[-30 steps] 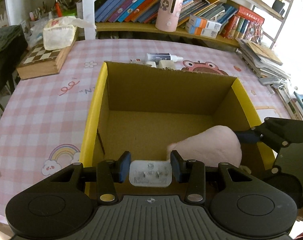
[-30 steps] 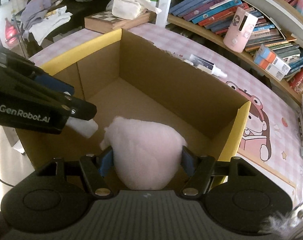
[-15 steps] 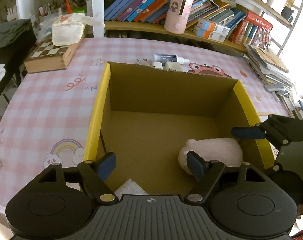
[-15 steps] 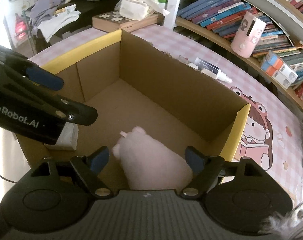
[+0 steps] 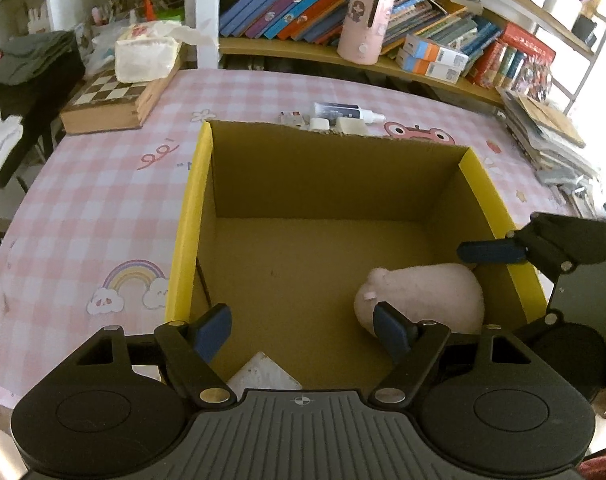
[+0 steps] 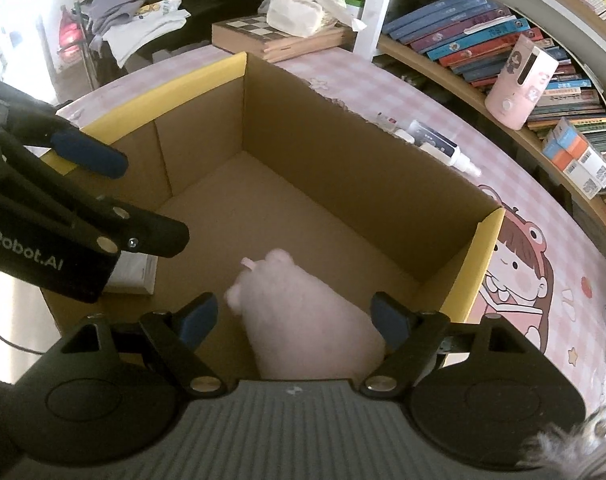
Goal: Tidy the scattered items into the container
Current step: 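Open both tools to drop the pig and charger into the box, then withdraw both tools from the box and move toward the remaining items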
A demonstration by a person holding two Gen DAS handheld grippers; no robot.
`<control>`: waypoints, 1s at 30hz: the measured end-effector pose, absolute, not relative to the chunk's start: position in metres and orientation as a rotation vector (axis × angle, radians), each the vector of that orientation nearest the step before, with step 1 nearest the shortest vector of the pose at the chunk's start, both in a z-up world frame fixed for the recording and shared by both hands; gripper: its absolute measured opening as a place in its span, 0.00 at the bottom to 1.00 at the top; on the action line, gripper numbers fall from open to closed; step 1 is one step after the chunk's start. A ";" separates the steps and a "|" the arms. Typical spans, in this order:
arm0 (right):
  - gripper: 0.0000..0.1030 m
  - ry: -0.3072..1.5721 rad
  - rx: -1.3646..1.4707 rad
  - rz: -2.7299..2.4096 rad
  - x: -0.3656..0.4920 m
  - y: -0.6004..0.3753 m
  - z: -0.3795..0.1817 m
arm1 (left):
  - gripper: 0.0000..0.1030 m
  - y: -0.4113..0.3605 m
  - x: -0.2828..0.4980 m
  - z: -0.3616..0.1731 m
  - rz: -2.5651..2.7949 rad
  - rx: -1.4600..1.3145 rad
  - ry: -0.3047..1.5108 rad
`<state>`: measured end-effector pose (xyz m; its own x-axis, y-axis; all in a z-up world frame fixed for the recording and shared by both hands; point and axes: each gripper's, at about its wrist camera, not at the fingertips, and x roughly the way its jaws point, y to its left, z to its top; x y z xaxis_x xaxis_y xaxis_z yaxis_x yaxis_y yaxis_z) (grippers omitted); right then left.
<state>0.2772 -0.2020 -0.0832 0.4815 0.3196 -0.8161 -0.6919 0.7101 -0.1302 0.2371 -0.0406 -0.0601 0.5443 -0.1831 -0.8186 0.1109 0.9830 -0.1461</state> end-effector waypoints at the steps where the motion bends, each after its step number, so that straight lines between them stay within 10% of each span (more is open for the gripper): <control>1: 0.86 0.858 -0.488 0.635 0.276 -0.202 -0.082 | 0.78 -0.039 0.237 -0.058 -0.172 -0.095 0.972; 5: 0.98 0.839 -0.439 0.622 0.273 -0.206 -0.066 | 0.83 -0.036 0.230 -0.041 -0.189 -0.142 0.903; 30: 1.00 0.625 -0.159 0.239 0.147 -0.231 0.017 | 1.00 -0.024 0.130 0.030 -0.205 0.005 0.647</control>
